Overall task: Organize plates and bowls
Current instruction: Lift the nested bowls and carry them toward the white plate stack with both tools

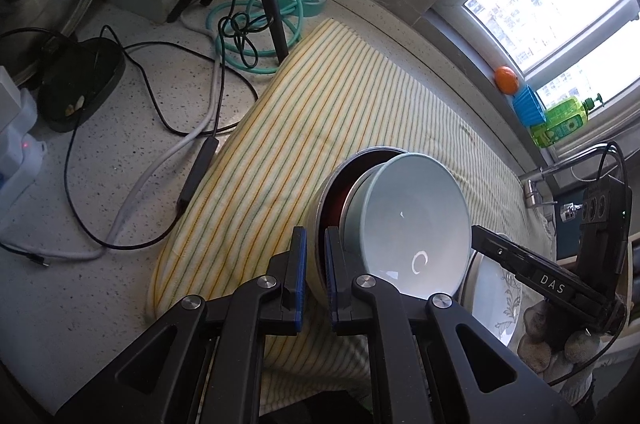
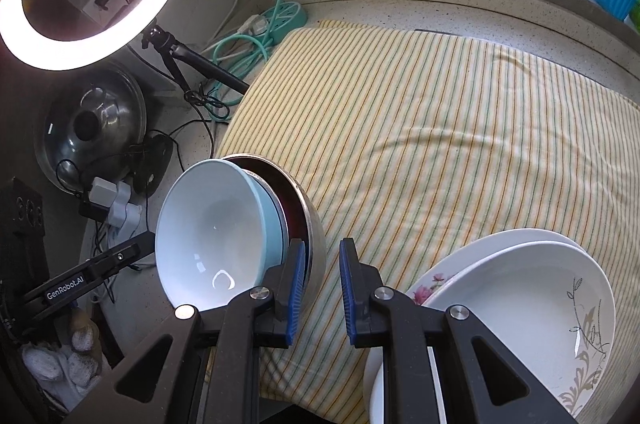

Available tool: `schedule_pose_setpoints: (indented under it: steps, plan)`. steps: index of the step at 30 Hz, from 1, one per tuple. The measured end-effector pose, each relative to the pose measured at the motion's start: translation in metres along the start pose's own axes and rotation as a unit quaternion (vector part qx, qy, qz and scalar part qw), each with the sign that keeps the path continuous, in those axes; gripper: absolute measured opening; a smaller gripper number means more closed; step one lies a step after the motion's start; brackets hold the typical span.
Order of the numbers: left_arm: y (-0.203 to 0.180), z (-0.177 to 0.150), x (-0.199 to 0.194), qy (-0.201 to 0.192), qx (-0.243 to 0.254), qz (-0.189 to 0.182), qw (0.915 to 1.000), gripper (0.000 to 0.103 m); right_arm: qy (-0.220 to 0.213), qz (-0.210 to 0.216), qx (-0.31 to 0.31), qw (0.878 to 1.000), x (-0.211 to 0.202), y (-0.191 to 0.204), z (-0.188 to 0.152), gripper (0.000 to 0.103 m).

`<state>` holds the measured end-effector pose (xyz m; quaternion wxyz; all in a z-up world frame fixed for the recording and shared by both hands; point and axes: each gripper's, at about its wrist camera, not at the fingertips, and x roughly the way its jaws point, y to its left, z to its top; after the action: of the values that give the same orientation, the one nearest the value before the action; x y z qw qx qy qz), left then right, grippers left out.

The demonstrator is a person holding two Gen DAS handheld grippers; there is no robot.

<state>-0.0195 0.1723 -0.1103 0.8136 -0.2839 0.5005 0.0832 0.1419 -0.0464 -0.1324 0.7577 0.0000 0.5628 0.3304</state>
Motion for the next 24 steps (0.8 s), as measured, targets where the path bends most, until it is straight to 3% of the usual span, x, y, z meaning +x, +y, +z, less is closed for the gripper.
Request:
schedule_pose_setpoints:
  steps: [13, 24]
  plan:
    - [0.003, 0.004, 0.019, 0.017, 0.004, 0.003, 0.9998, 0.007, 0.017, -0.013, -0.02, 1.0, 0.017, 0.009, 0.001, 0.016]
    - [0.0, 0.001, 0.024, 0.023, 0.003, 0.007, 0.9997, 0.007, 0.021, -0.013, -0.025, 0.999, 0.019, 0.013, -0.002, 0.009]
